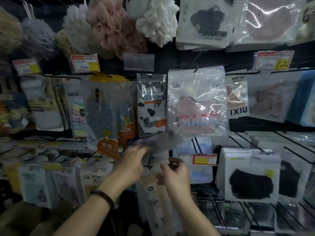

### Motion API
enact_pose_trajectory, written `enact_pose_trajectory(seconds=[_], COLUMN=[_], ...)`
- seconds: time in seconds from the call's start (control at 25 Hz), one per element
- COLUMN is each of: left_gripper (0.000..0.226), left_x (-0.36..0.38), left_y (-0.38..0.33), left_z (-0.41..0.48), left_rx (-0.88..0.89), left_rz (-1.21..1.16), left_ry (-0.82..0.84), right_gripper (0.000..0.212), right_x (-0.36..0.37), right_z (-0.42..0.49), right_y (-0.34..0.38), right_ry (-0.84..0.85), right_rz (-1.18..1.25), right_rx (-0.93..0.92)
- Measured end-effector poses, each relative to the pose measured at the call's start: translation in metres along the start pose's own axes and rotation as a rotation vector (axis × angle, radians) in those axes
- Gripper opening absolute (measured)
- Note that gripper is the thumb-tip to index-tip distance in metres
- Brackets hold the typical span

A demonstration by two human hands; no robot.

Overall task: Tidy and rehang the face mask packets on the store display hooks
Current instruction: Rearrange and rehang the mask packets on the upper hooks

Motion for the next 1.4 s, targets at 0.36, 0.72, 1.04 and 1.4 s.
enact_pose_trajectory(seconds=[0.36, 0.72, 1.04, 1.4], left_gripper=[0.075, 0.075, 0.069, 0.06], left_x=[-0.006, -0.012, -0.029, -0.047], left_y=[-0.002, 0.0, -0.014, 0.013], left_z=[-0.007, -0.027, -0.069, -0.14], left_rx=[0.022, 0.042, 0.038, -0.206], left_rz=[-0.015, 0.052, 0.008, -0.631], left_ry=[-0.047, -0.2, -0.355, -0.136], right_gripper=[0.025, 0.014, 0.028, 0.025], right_x=[0.018, 0.022, 0.024, 0.003], right_z=[0.044, 0.01, -0.061, -0.085], right_y=[0.014, 0.026, 0.029, 0.019], right_ry=[-0.079, -0.173, -0.099, 0.122], right_rz=[0.096, 0.285, 0.468, 0.239], right_rx=[0.151, 0.104, 0.125, 0.106])
Point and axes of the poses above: each hand's wrist, its own z-axis towards the middle knuckle, its own x-axis out of the palm, y = z × x, the point moved 9 cm from there along z, towards the middle knuckle, and after that the axes turned 2 degrees about x, right-handed, at the moved point
